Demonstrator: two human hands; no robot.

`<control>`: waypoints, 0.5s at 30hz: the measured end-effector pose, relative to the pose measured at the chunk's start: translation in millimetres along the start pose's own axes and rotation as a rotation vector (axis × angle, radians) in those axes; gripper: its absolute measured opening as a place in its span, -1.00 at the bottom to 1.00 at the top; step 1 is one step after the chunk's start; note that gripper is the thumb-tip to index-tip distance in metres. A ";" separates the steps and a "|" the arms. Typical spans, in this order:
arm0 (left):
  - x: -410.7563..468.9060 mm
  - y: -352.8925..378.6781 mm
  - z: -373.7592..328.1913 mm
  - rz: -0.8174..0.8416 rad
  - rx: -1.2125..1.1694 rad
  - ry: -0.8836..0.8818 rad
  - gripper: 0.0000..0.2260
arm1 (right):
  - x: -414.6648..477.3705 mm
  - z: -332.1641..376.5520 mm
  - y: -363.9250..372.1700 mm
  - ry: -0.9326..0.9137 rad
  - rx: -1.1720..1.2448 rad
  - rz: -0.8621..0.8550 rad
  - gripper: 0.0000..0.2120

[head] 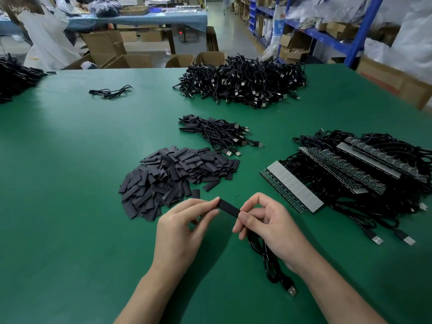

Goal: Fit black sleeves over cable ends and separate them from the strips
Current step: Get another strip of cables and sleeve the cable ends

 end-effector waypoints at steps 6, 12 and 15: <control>0.6 1.5 -2.0 0.018 -0.044 -0.023 -0.81 | 0.5 0.5 1.3 0.003 0.022 -0.006 -0.90; 0.0 2.1 -1.1 0.013 -0.060 -0.046 -0.81 | -0.1 0.9 -0.1 0.006 0.025 -0.022 -0.91; 1.1 1.0 -1.0 -0.012 -0.150 -0.125 -0.83 | -0.3 0.4 1.5 0.001 0.018 -0.012 -0.89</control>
Point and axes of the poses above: each hand's wrist, its own x-axis towards the middle knuckle, its own y-axis out of the palm, z = x × y, the point moved 2 cm from there along x, towards the middle knuckle, and after that the axes turned 10 degrees about y, right-handed, at the moved point
